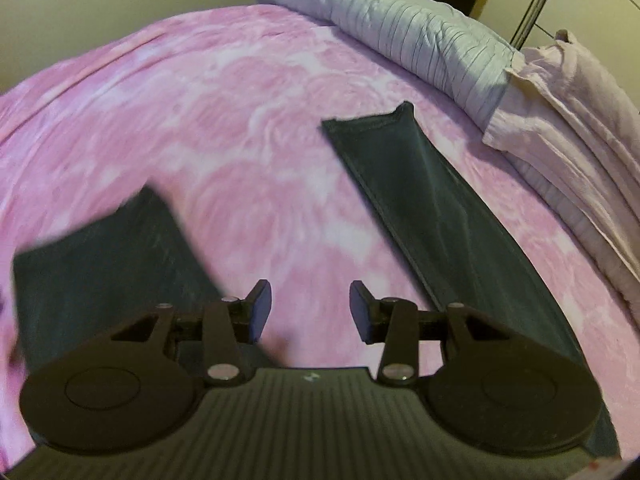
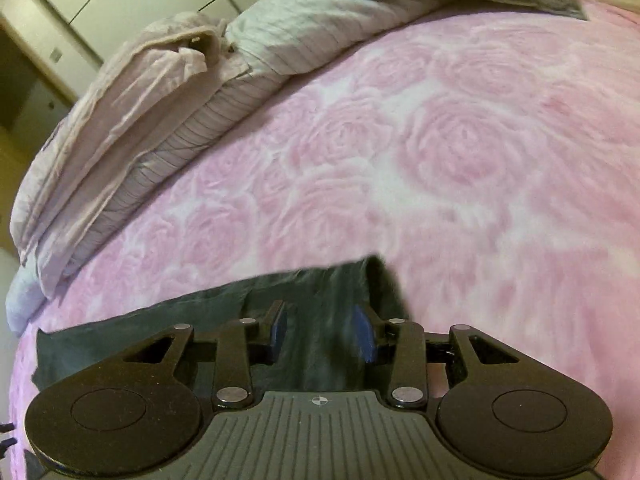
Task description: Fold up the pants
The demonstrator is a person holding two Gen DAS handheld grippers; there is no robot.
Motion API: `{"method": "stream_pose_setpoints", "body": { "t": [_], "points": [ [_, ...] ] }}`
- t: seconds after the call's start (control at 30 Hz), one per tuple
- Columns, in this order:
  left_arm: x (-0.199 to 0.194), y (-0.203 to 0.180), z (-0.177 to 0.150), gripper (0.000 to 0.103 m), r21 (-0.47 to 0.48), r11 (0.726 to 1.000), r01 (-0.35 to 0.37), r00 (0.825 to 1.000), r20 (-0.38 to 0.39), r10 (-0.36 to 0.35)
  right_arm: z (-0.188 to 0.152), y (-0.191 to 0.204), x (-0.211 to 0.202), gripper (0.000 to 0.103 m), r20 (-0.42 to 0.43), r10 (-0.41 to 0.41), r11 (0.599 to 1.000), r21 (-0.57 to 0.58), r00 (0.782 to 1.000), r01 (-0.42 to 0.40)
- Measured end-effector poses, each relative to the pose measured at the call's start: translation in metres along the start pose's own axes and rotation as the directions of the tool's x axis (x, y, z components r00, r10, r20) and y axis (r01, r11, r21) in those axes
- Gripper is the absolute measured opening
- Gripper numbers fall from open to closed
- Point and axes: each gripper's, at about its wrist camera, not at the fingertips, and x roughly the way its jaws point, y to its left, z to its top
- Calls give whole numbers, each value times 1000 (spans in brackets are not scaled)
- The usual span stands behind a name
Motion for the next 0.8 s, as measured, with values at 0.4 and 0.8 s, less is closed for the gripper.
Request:
{"method": "stream_pose_setpoints", "body": {
  "t": [0.4, 0.8],
  "points": [
    [-78, 5, -111, 38, -91, 995, -52, 996, -72, 45, 10, -29, 22, 4, -20, 0, 999, -55, 1000, -1],
    [-117, 3, -162, 38, -170, 985, -18, 993, -119, -2, -87, -28, -75, 46, -336, 257, 944, -113, 906, -310]
  ]
}}
